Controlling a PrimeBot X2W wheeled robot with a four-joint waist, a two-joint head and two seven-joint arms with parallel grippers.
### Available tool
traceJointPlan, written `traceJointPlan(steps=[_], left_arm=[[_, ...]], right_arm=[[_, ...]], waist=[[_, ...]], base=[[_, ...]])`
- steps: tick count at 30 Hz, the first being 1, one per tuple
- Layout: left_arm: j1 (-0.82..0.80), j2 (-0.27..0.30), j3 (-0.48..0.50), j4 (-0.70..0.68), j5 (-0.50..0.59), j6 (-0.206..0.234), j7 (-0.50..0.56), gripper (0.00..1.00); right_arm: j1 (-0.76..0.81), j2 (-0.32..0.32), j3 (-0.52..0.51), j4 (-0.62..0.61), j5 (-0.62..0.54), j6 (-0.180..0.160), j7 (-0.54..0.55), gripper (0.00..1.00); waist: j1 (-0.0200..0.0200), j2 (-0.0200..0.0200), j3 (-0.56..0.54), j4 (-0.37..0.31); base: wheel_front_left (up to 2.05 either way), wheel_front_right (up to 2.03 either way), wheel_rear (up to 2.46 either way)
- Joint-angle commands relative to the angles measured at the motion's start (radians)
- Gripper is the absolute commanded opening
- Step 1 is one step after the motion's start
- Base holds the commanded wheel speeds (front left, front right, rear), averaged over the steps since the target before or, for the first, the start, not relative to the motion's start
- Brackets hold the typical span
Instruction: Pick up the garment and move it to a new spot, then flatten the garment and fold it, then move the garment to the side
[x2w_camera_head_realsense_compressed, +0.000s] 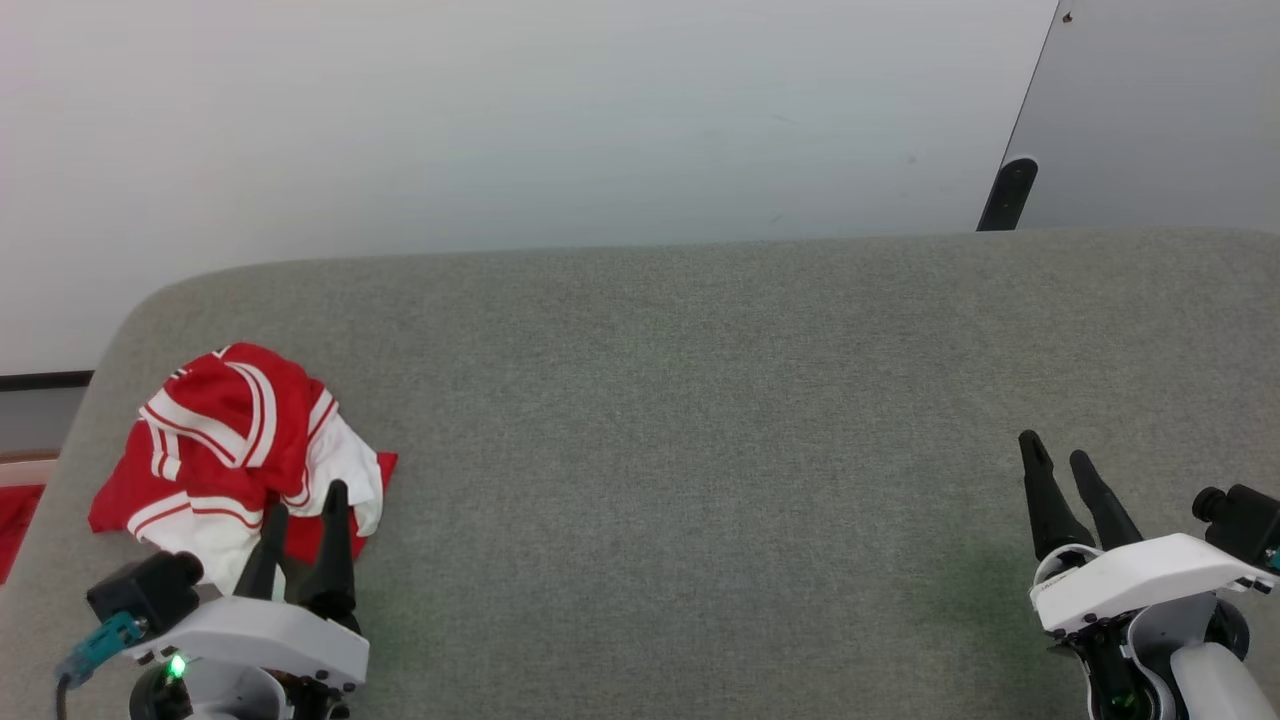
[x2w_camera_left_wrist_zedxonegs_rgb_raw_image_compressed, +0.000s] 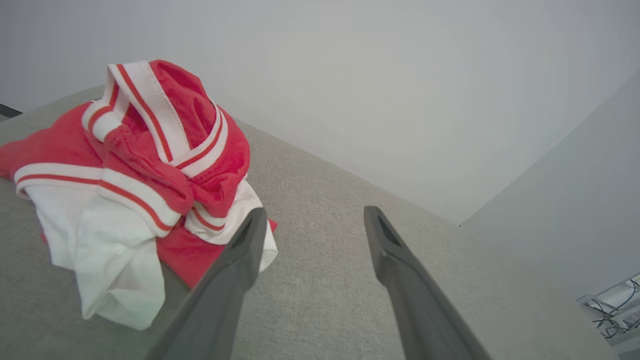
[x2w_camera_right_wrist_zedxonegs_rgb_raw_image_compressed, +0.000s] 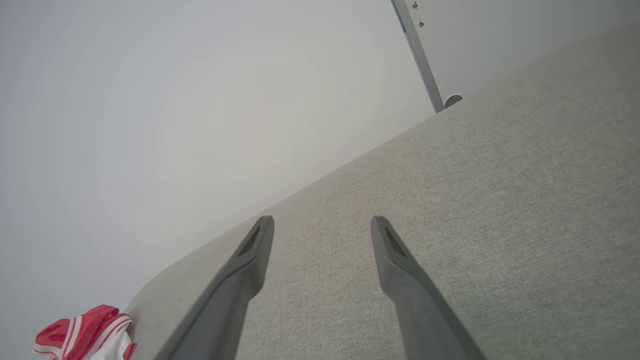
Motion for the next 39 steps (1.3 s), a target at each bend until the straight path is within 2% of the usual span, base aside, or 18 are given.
traceJointPlan(steps=[1, 19, 33, 39], left_arm=[[-0.021, 0.012, -0.001, -0.011, 0.041, 0.003, -0.011, 1.00], [-0.021, 0.029, -0.021, -0.022, 0.230, -0.020, -0.060, 1.00], [-0.027, 0.013, 0.009, 0.011, 0.261, -0.042, -0.090, 1.00], [-0.034, 0.024, 0.005, 0.027, 0.293, -0.047, -0.103, 1.00]], right_arm=[[-0.029, -0.010, 0.000, -0.001, -0.044, 0.000, -0.013, 1.00], [-0.059, -0.028, 0.026, 0.024, -0.249, -0.001, -0.061, 1.00], [-0.077, -0.038, 0.035, 0.040, -0.350, -0.001, -0.092, 1.00], [-0.071, -0.048, 0.044, 0.040, -0.391, -0.001, -0.105, 1.00]], waist=[[-0.0001, 0.0000, 0.000, 0.000], [-0.0001, 0.0000, 0.004, -0.005], [-0.0001, 0.0000, 0.001, -0.010], [-0.0001, 0.0000, 0.000, -0.016]], base=[[0.00, 0.00, 0.00], [0.00, 0.00, 0.00], [0.00, 0.00, 0.00], [0.00, 0.00, 0.00]])
